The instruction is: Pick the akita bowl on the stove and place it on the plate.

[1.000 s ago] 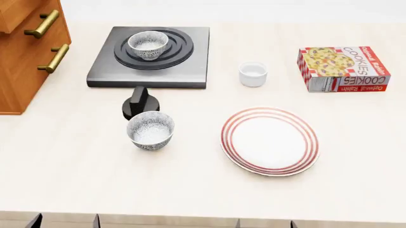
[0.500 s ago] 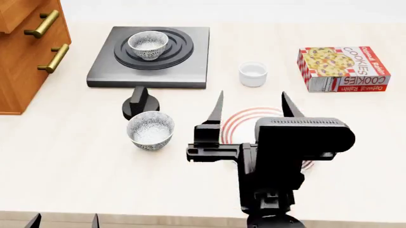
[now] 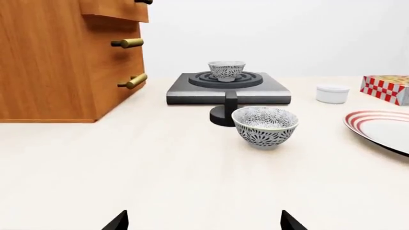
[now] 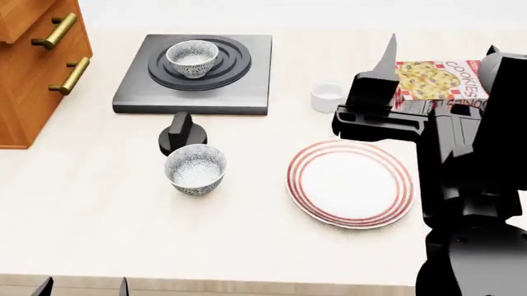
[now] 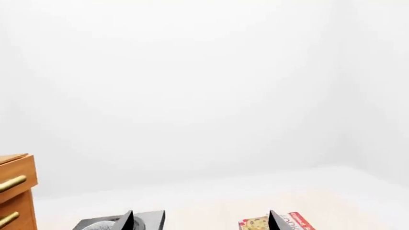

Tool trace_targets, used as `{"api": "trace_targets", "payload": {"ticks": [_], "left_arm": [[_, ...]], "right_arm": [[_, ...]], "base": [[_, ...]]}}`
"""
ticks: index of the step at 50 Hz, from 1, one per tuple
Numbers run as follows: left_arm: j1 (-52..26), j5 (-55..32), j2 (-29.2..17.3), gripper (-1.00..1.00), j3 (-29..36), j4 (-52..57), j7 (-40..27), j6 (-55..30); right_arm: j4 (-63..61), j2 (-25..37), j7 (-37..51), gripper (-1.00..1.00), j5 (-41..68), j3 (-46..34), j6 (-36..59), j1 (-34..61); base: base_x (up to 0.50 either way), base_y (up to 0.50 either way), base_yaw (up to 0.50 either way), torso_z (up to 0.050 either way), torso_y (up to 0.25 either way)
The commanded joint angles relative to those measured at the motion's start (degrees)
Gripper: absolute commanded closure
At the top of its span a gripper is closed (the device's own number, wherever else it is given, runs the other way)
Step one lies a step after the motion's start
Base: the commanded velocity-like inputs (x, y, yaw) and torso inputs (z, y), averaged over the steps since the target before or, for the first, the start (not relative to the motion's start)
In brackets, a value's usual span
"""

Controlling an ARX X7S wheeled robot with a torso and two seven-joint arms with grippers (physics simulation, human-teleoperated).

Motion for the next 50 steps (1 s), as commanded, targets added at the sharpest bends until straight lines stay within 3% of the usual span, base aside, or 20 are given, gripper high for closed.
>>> {"api": "trace_targets", "payload": {"ticks": [1, 2, 50], "left_arm": [[0.0, -0.4, -0.6, -1.0, 0.9, 0.0, -0.7, 0.1], [-0.2, -0.5, -0.6, -1.0, 0.9, -0.4, -0.8, 0.3], [-0.3, -3.6, -2.3, -1.0, 2.3, 2.1, -3.0, 1.1]], "right_arm": [[-4.4, 1.9, -3.1, -1.0, 1.8, 1.4, -2.3, -8.9], [-4.6, 0.0, -3.1, -1.0, 3.3, 4.0, -2.4, -8.3], [-3.3, 2.0, -0.5, -1.0, 4.2, 1.1, 0.7, -8.4]], "base": [[0.0, 0.0, 0.0, 0.0, 0.0], [0.0, 0.0, 0.0, 0.0, 0.0], [0.0, 0.0, 0.0, 0.0, 0.0]]}}
